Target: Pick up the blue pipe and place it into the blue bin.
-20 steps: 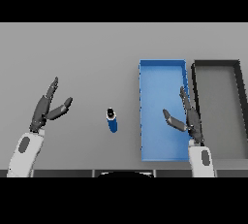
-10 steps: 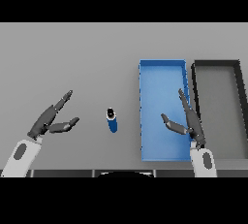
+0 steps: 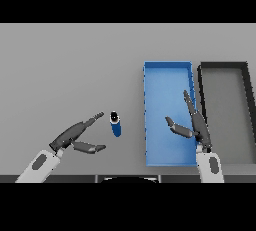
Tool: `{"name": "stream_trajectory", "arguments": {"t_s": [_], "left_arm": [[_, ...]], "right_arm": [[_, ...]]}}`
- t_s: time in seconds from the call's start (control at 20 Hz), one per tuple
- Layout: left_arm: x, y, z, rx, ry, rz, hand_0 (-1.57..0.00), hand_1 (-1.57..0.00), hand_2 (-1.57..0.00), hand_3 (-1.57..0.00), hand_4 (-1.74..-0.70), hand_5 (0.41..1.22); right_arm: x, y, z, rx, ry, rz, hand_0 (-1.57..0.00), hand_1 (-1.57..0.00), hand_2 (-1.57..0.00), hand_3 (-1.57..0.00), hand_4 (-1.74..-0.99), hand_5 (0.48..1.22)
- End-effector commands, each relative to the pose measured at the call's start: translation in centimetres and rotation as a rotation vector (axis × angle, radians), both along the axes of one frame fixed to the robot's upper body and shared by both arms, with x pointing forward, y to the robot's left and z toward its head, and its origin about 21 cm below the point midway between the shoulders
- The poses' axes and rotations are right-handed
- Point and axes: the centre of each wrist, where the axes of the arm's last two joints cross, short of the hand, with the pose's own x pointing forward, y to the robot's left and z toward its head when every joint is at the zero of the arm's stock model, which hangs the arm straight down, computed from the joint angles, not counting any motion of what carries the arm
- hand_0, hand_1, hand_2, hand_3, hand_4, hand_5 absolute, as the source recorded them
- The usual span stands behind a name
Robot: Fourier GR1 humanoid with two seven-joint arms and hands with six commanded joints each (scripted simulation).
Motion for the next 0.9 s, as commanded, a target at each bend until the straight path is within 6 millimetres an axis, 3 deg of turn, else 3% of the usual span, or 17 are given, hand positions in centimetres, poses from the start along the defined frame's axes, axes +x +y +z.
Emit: {"name": "stream_trajectory", "arguments": {"t_s": [0.0,0.15,0.35,0.7,0.85], "left_arm": [[0.1,-0.4,-0.2,0.004,0.0,-0.009,0.0,0.0,0.0,0.0,-1.11,0.463],[0.4,-2.2,-1.0,-0.042,-0.02,-0.028,0.0,0.0,0.0,0.0,-1.15,0.484],[1.6,-4.7,-2.6,-0.058,-0.02,-0.008,0.0,0.0,0.0,0.0,-1.13,0.488],[2.8,-7.0,-5.2,-0.09,-0.012,0.024,0.0,0.0,0.0,0.0,-1.1,0.497],[3.1,-8.0,-6.0,-0.165,-0.012,0.017,0.0,0.0,-0.05,-0.02,-1.12,0.543]], "right_arm": [[0.1,0.0,-0.1,-0.002,0.013,-0.008,0.0,0.0,0.0,0.0,-1.212,0.57],[-0.4,0.5,-0.3,0.008,0.003,0.002,0.0,0.0,0.0,0.0,-1.21,0.564],[-0.1,0.3,-0.5,0.01,0.017,-0.014,0.0,0.0,0.0,0.0,-1.206,0.554],[-0.4,-0.3,-0.4,0.024,0.008,-0.008,0.0,0.0,0.0,0.0,-1.2,0.547],[-0.4,-0.5,-0.4,0.009,0.013,-0.016,0.0,0.0,0.0,0.0,-1.192,0.549]]}}
